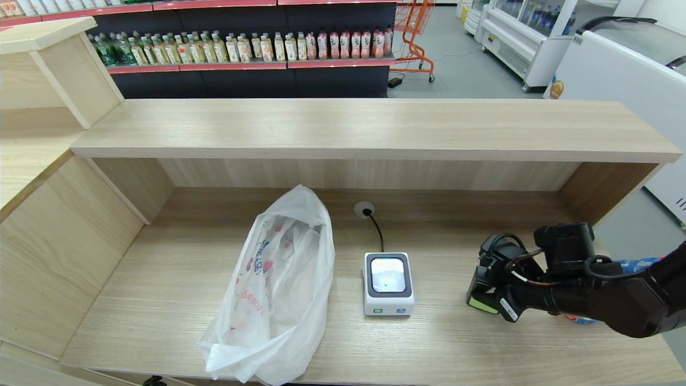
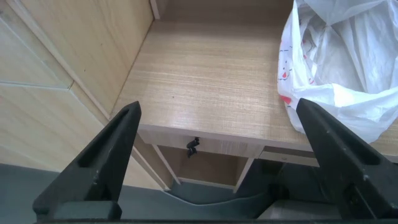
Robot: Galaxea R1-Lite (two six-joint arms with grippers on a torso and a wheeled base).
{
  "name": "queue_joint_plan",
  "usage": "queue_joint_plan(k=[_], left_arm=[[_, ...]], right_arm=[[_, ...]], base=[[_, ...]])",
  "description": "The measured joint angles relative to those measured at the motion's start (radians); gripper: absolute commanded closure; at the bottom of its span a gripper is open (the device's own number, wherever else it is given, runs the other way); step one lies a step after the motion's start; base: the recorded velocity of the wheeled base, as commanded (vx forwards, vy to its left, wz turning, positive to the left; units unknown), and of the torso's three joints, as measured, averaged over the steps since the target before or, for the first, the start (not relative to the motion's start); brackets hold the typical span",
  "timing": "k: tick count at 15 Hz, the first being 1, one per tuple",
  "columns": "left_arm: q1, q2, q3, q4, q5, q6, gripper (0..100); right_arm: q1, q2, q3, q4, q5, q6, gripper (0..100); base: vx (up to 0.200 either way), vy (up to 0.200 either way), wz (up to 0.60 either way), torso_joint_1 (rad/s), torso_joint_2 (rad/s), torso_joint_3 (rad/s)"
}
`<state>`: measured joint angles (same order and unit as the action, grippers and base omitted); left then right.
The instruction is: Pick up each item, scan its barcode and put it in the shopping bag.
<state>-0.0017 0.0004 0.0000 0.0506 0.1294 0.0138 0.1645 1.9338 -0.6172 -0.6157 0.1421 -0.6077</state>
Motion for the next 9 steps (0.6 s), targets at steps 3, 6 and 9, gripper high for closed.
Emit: queue_joint_plan(k=[3,6,9], left_arm=[[0.000,0.000,0.000,0.000,0.000,0.000,0],[0.000,0.000,0.000,0.000,0.000,0.000,0],[0.000,0.000,0.000,0.000,0.000,0.000,0]], right_arm=[[-0.001,0.017,-0.006,-0.029,0.002,0.001,100],[0.000,0.000,0.005,-0.081,0.012,0.011,100],[-0.015,-0.113,0.064,-0.153,0.057,0.149,100]], base=[[0.000,0.000,0.00,0.000,0.00,0.000],[0.000,0.000,0.00,0.000,0.00,0.000],[0.000,0.000,0.00,0.000,0.00,0.000]])
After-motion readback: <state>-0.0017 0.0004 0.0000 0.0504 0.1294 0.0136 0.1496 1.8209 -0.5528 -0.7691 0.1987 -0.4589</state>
